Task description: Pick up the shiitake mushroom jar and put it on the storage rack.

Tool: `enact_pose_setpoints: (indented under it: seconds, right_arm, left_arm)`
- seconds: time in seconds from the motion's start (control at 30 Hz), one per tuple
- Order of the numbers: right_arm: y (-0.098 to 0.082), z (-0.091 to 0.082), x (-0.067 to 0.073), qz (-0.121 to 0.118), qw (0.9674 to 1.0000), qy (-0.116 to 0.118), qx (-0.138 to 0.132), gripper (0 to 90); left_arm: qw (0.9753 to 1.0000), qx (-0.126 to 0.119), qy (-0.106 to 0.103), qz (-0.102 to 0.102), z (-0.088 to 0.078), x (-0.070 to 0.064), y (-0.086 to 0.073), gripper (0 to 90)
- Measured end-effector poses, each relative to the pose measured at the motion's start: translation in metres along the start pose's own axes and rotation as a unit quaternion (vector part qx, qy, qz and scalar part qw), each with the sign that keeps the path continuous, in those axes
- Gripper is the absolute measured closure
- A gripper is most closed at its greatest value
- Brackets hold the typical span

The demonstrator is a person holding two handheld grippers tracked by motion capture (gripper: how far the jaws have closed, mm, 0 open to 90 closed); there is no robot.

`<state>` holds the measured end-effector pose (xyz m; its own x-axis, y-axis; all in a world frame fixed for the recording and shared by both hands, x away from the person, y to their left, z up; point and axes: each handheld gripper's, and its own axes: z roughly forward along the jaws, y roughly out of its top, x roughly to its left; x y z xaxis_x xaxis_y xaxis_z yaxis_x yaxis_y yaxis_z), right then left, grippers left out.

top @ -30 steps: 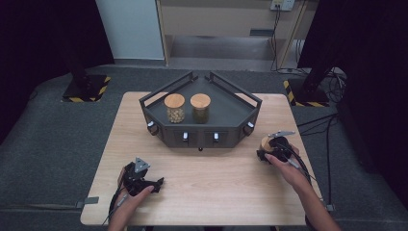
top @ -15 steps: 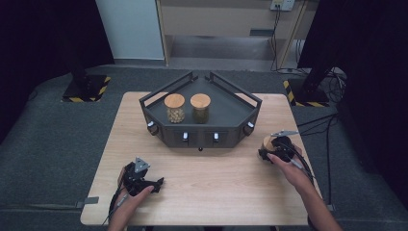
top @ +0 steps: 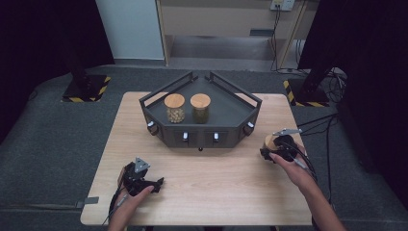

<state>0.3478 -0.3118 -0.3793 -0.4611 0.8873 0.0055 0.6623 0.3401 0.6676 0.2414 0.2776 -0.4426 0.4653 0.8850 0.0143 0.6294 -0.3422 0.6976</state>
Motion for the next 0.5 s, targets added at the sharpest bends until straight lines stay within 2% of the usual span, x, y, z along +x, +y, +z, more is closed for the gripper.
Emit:
enact_pose_setpoints:
  seconds: [0.37,0.5]
  right_arm:
    - [0.012,-0.018,0.009,-0.024,0.9997,0.000,-0.005,25.4]
    - [0.013,-0.022,0.008,-0.025,0.9996,0.001,-0.009,25.4]
  left_arm:
    - [1.0000,0.000,0.000,0.000,0.000,0.000,0.000,0.0]
    - [1.0000,0.000,0.000,0.000,0.000,0.000,0.000,0.0]
